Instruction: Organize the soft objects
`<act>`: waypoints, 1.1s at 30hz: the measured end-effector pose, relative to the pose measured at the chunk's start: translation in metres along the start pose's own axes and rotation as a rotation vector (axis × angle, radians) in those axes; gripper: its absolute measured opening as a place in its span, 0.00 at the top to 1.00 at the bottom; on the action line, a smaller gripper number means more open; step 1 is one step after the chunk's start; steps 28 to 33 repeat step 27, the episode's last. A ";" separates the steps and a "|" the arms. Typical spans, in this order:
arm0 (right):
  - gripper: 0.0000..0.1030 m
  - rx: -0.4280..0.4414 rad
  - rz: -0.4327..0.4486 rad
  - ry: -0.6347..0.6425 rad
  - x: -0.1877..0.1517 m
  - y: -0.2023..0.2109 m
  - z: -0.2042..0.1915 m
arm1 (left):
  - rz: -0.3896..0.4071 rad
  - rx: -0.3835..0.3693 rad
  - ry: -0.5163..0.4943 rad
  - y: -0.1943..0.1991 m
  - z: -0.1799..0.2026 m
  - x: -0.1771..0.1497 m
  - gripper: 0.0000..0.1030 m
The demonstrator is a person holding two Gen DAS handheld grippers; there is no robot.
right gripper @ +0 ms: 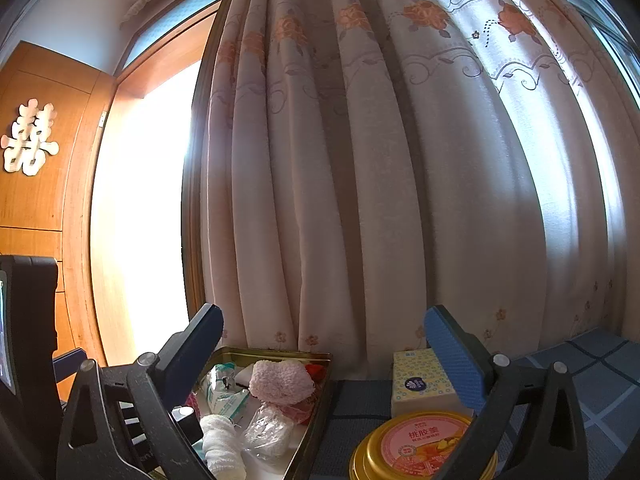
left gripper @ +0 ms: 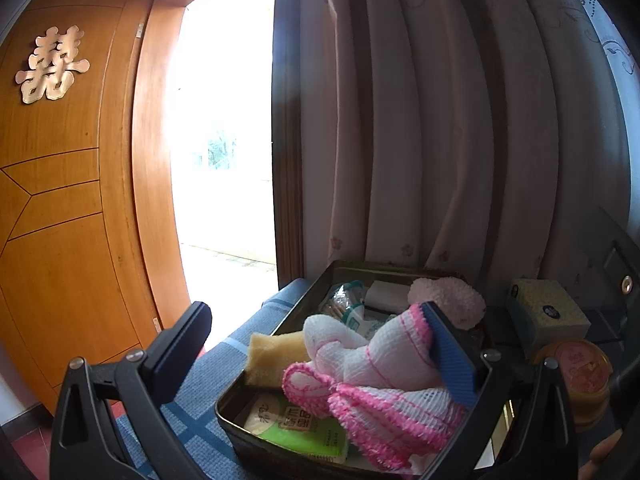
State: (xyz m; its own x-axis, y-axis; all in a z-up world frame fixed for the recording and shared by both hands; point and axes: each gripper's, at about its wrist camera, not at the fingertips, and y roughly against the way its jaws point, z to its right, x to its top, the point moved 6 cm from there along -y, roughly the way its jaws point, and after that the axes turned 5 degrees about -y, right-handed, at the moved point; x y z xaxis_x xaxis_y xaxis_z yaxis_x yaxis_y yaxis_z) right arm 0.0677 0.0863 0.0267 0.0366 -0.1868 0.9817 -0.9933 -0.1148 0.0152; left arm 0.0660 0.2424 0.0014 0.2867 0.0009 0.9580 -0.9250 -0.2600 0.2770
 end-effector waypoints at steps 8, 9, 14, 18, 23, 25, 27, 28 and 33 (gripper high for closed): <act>0.01 -0.001 -0.002 0.000 0.000 0.000 0.001 | 0.000 -0.004 -0.001 0.000 -0.001 0.000 0.00; 0.01 -0.002 -0.003 0.000 0.000 0.000 0.001 | -0.001 -0.008 -0.002 -0.001 -0.001 0.000 0.00; 0.01 -0.007 -0.010 -0.001 -0.001 -0.001 0.002 | 0.001 -0.026 -0.004 -0.001 0.000 0.001 0.00; 0.01 -0.008 -0.010 -0.004 0.000 -0.001 0.003 | 0.012 -0.039 0.015 0.001 -0.001 0.001 0.00; 0.01 -0.002 -0.009 0.001 0.000 -0.001 0.002 | 0.004 -0.030 0.018 -0.002 -0.003 0.001 0.00; 0.01 0.000 -0.009 0.003 0.000 -0.001 0.002 | 0.004 -0.022 0.005 -0.001 -0.001 0.001 0.00; 0.01 -0.001 -0.010 0.002 0.000 -0.001 0.003 | 0.004 -0.022 -0.002 -0.002 0.001 0.001 0.00; 0.01 -0.001 -0.010 0.002 0.000 -0.001 0.003 | 0.004 -0.022 -0.002 -0.002 0.001 0.001 0.00; 0.01 -0.001 -0.010 0.002 0.000 -0.001 0.003 | 0.004 -0.022 -0.002 -0.002 0.001 0.001 0.00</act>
